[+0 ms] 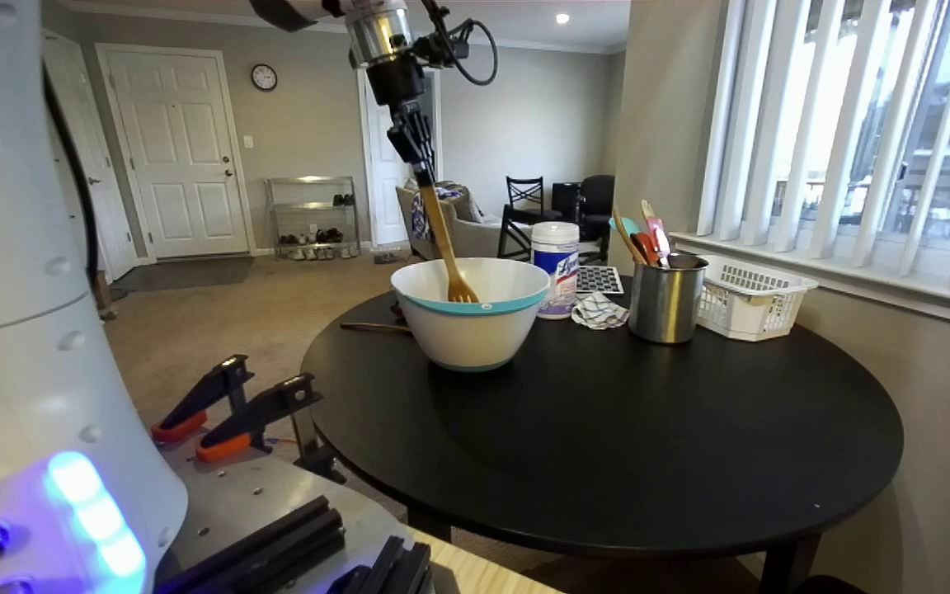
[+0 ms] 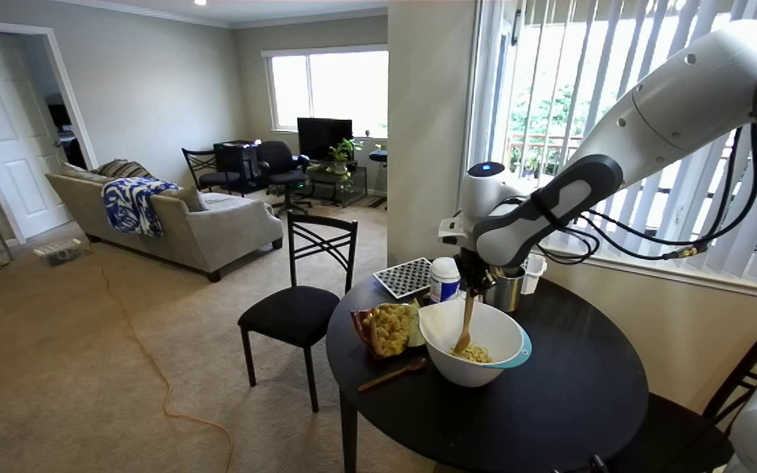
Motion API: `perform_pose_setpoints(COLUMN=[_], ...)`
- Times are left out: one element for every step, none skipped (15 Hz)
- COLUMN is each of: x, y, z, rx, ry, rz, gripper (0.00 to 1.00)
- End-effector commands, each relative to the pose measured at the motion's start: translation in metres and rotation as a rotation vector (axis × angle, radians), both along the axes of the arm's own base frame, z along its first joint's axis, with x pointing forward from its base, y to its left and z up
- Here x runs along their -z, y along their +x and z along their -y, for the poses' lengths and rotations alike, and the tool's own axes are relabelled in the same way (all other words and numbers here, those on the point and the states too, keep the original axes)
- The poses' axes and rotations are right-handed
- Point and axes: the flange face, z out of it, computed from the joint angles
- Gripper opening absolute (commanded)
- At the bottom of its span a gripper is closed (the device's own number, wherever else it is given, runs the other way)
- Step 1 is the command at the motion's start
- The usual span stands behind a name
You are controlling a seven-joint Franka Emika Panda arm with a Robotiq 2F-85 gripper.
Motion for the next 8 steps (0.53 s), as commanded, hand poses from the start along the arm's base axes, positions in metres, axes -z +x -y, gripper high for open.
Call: perform_pose_setpoints(x=[0.002, 0.002, 0.003, 0.004, 0.008, 0.012, 0.018, 0.027], y=[0.008, 0.009, 0.01, 0.011, 0.012, 0.013, 0.013, 0.013], z=[-0.002, -0.002, -0.001, -0.001, 0.0, 0.0, 0.001, 0.002], rx=[-0.102, -0.118, -0.126, -0.134, -0.135, -0.135, -0.136, -0.135], ry=[-0.022, -0.031, -0.048, -0.056, -0.065, -0.067, -0.071, -0.075], rz=[-0.067, -0.077, -0.085, -0.089, -0.095, -0.107, -0.122, -0.141], gripper=[0.03, 0.03, 0.03, 0.03, 0.03, 0.03, 0.03, 0.03])
